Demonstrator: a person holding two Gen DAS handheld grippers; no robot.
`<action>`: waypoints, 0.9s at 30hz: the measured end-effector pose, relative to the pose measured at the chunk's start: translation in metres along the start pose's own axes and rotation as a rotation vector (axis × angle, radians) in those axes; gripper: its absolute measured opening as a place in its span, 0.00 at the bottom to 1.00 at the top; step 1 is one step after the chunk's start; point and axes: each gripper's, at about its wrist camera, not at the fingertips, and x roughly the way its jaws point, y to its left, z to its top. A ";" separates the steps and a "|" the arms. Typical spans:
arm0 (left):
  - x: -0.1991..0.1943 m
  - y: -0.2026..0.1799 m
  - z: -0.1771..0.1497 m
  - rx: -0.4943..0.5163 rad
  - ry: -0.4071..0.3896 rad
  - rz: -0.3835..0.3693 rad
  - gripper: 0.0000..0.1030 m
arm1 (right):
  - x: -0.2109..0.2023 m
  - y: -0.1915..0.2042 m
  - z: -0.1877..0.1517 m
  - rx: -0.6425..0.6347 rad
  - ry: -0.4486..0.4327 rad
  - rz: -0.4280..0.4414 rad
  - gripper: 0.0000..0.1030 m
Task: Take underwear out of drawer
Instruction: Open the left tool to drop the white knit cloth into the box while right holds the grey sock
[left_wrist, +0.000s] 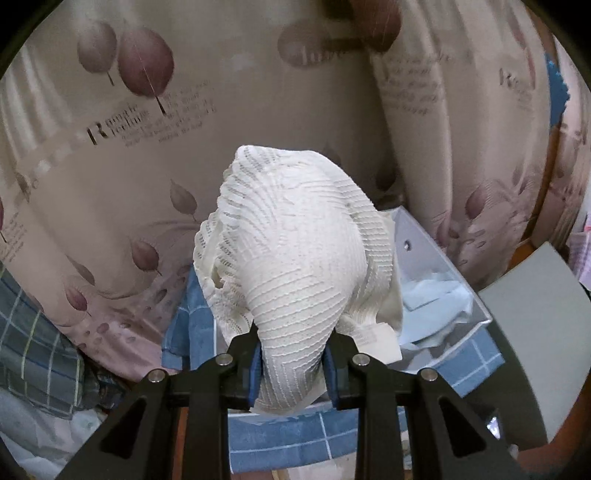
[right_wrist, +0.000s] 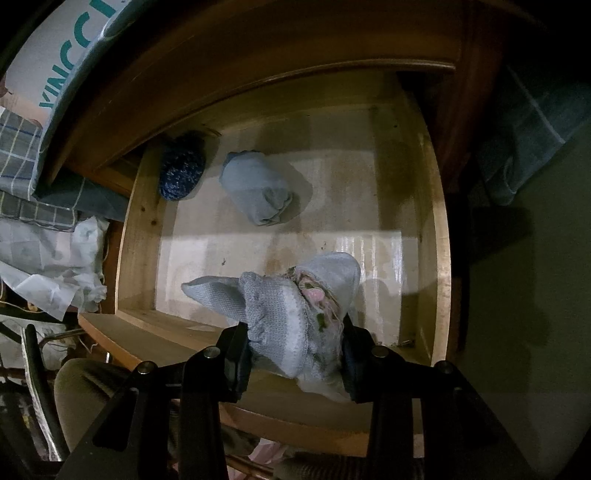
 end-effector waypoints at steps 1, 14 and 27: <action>0.009 0.001 0.000 -0.006 0.015 -0.001 0.26 | 0.000 0.000 0.000 0.000 0.000 0.002 0.36; 0.088 0.007 -0.015 -0.046 0.112 0.011 0.33 | 0.000 0.001 0.000 0.001 -0.001 0.019 0.36; 0.081 0.012 -0.014 -0.087 0.090 0.031 0.62 | 0.000 0.001 0.001 0.003 -0.003 0.019 0.36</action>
